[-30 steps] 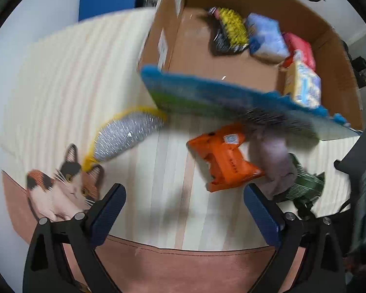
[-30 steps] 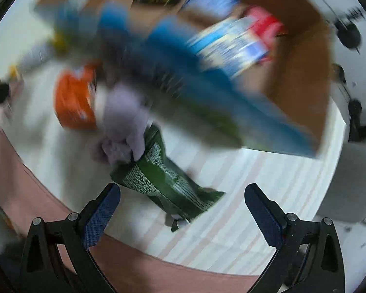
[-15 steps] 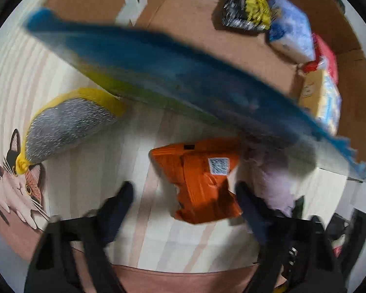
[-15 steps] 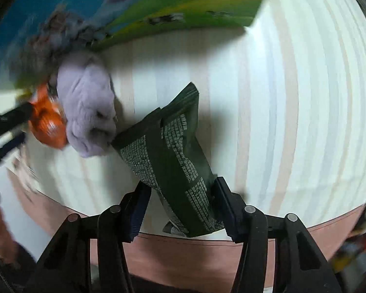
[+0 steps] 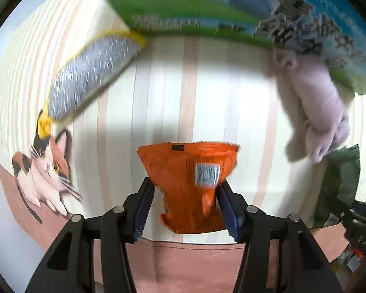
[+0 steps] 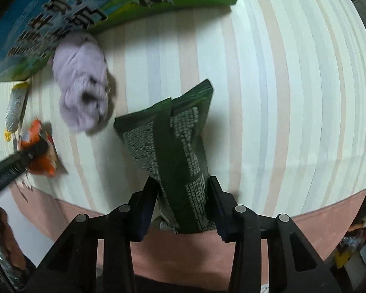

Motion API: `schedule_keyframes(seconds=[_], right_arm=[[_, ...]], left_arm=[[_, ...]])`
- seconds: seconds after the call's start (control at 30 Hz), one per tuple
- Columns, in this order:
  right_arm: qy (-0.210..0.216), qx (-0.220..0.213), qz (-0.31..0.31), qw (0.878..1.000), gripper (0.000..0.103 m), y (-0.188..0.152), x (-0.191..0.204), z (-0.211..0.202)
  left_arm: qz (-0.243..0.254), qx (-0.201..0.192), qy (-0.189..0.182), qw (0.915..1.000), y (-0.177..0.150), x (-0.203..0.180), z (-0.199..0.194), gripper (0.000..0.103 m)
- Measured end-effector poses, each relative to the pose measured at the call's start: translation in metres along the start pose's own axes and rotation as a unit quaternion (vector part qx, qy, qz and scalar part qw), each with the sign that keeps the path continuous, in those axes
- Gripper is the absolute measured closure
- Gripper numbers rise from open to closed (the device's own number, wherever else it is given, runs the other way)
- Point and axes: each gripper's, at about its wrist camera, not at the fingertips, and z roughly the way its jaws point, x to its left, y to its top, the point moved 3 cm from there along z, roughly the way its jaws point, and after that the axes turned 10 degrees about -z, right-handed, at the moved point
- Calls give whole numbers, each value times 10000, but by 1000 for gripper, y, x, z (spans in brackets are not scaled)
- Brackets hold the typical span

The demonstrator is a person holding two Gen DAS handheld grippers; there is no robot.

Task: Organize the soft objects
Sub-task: 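Grasp the orange bag with the left tool while the right tool grasps the green bag, then lower both bags into the box beside the other packs and open both tools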

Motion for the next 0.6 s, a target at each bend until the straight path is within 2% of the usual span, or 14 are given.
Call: schedule_keyframes(seconds=[0.13,0.53,0.6], right_arm=[[45,-54,60,10000,54,-2,0,1],[-331,8,-34,9994,52,-1,16,12],[-379,27,-31,9993,53,1,23,15]], left_arm=[[-78,212,-56,9997,-6,0,14,51],[-135,140,-184,9996,-2,19,11,53],[-138,127,-175,9997,7,21,10,53]])
